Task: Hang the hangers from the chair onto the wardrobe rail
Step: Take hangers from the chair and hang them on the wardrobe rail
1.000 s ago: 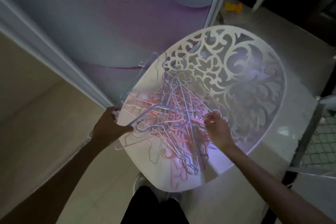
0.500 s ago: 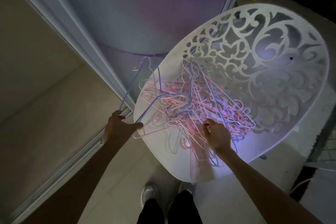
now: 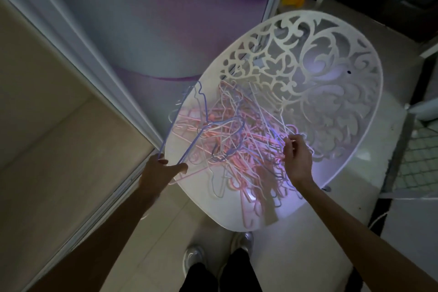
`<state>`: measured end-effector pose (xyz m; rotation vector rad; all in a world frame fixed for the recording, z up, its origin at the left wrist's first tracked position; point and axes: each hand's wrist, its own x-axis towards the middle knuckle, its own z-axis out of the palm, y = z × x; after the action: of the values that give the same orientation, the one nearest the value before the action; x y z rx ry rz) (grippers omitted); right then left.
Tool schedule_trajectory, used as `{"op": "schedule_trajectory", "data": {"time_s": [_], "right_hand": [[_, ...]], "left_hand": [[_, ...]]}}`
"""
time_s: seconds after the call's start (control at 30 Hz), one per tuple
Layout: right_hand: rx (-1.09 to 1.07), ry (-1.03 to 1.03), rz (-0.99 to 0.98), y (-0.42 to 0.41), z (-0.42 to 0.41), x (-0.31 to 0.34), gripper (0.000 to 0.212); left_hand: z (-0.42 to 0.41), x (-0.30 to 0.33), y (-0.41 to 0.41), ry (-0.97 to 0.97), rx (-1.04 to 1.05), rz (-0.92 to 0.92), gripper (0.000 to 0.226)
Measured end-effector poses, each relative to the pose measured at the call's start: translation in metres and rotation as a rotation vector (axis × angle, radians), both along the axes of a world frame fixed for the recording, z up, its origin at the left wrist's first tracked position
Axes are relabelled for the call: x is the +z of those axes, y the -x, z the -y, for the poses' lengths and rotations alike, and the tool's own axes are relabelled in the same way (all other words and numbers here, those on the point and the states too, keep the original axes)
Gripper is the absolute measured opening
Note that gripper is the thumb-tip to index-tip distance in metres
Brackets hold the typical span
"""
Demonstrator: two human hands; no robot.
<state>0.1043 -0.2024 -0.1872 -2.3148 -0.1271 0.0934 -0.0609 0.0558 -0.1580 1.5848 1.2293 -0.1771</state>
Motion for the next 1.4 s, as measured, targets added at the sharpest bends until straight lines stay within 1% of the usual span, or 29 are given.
{"op": "schedule_trajectory", "data": {"time_s": [0.07, 0.1, 0.17, 0.2, 0.33, 0.43, 0.5, 0.6, 0.67, 0.73, 0.83, 0.93, 1.03, 1.17, 1.23, 1.3, 1.4], "right_hand": [[-0.042, -0.04, 0.016, -0.006, -0.001, 0.014, 0.019], [-0.044, -0.054, 0.025, -0.009, -0.001, 0.028, 0.018], [-0.034, -0.067, 0.031, -0.016, -0.001, 0.038, 0.018], [-0.026, -0.071, 0.042, -0.02, 0.0, 0.051, 0.018], [0.027, -0.054, 0.066, -0.028, 0.001, 0.091, 0.017], [0.051, -0.025, 0.082, -0.027, 0.001, 0.112, 0.016], [0.045, -0.021, 0.08, -0.025, 0.001, 0.125, 0.016], [0.044, 0.042, 0.059, -0.029, 0.003, 0.142, 0.019], [0.046, 0.166, 0.084, -0.036, 0.002, 0.15, 0.021], [0.115, 0.263, 0.108, -0.041, 0.0, 0.155, 0.02], [0.131, 0.355, 0.145, -0.043, 0.003, 0.158, 0.021], [0.067, 0.388, 0.113, -0.045, 0.012, 0.152, 0.022], [0.018, 0.386, 0.096, -0.047, 0.021, 0.141, 0.022], [0.079, 0.37, 0.137, -0.046, 0.031, 0.134, 0.022], [0.099, 0.317, 0.134, -0.043, 0.033, 0.139, 0.023], [0.116, 0.241, 0.118, -0.039, 0.035, 0.151, 0.025], [0.126, 0.1, 0.034, -0.029, 0.032, 0.179, 0.025]], "left_hand": [[0.002, 0.012, -0.001, 0.089, 0.007, 0.024, 0.084], [0.001, 0.024, -0.003, 0.123, 0.002, 0.011, 0.08], [-0.003, 0.037, -0.009, 0.173, -0.015, -0.025, 0.057], [-0.005, 0.05, -0.011, 0.2, -0.018, -0.01, 0.052], [-0.019, 0.078, -0.011, 0.249, -0.043, 0.101, 0.063], [-0.023, 0.102, -0.008, 0.232, -0.13, 0.139, 0.059], [-0.023, 0.121, -0.001, 0.219, -0.136, 0.155, 0.057], [-0.021, 0.136, 0.006, 0.191, -0.157, 0.173, 0.065], [-0.016, 0.14, 0.007, 0.163, -0.141, 0.155, 0.06], [-0.007, 0.142, 0.008, 0.161, -0.113, 0.129, 0.054], [0.01, 0.137, 0.011, 0.223, -0.075, 0.111, 0.054], [0.031, 0.121, 0.012, 0.304, -0.019, 0.101, 0.054], [0.048, 0.106, 0.012, 0.376, 0.002, 0.115, 0.055], [0.059, 0.099, 0.011, 0.402, 0.001, 0.104, 0.066], [0.061, 0.105, 0.011, 0.396, 0.002, 0.107, 0.069], [0.059, 0.116, 0.014, 0.392, -0.003, 0.135, 0.067], [0.052, 0.142, 0.027, 0.386, -0.005, 0.151, 0.063]]}}
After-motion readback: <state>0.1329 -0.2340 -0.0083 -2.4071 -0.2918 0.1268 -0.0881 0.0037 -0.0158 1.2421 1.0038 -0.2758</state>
